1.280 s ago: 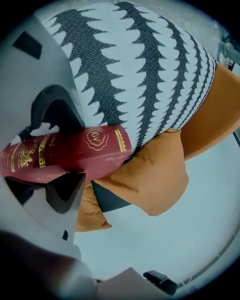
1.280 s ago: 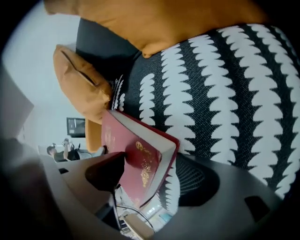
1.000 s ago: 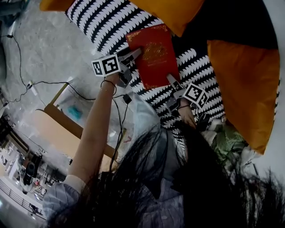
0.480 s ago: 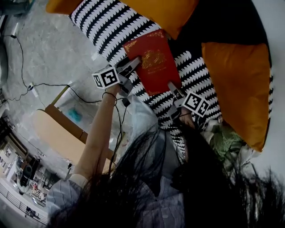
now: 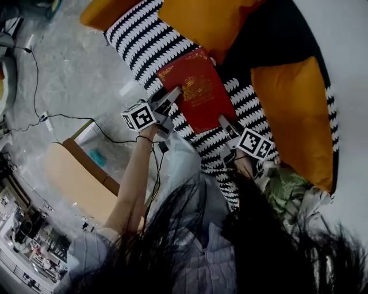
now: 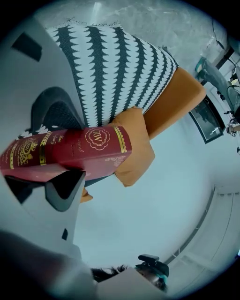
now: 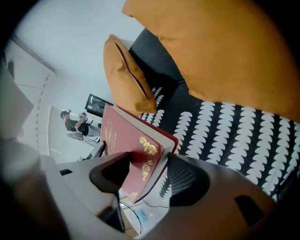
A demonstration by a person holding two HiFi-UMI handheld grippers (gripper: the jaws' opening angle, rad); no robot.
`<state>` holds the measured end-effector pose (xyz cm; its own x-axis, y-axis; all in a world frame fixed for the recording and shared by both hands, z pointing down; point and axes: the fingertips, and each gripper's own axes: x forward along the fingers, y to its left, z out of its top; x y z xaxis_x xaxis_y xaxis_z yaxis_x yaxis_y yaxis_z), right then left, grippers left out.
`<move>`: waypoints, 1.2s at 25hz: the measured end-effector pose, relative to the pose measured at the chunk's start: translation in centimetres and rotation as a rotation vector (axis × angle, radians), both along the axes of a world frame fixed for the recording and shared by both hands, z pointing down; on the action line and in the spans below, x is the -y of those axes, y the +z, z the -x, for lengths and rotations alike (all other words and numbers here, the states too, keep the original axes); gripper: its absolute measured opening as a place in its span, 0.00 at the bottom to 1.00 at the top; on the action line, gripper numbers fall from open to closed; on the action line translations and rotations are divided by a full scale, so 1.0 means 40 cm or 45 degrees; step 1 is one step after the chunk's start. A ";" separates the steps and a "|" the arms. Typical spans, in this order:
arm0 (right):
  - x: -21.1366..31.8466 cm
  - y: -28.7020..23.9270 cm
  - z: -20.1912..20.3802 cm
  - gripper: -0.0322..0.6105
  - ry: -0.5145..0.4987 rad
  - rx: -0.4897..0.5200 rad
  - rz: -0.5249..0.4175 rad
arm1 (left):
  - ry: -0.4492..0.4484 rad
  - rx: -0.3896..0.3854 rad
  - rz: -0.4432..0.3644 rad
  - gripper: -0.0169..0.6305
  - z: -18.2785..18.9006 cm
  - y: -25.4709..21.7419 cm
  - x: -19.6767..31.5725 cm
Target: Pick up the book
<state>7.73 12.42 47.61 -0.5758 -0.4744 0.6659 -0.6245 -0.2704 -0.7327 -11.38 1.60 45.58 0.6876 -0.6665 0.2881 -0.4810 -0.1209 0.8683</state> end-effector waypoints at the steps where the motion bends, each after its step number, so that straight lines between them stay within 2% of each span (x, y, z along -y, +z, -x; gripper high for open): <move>1: -0.004 0.003 0.000 0.47 -0.005 -0.002 -0.016 | -0.003 0.000 -0.013 0.47 0.001 0.000 -0.006; 7: -0.001 0.054 0.063 0.46 -0.051 0.008 -0.101 | -0.016 0.010 -0.069 0.47 0.073 0.028 -0.019; 20: -0.087 -0.183 0.045 0.46 -0.191 -0.007 -0.251 | -0.136 -0.017 -0.150 0.47 0.084 -0.219 -0.176; 30: -0.148 -0.328 0.083 0.46 -0.294 0.035 -0.379 | -0.240 0.042 -0.266 0.47 0.133 -0.396 -0.292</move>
<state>4.39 18.34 34.49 -0.7059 -0.5004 0.5013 -0.6234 0.1028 -0.7751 -16.69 13.29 29.73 0.5385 -0.8290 0.1509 -0.5395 -0.2016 0.8175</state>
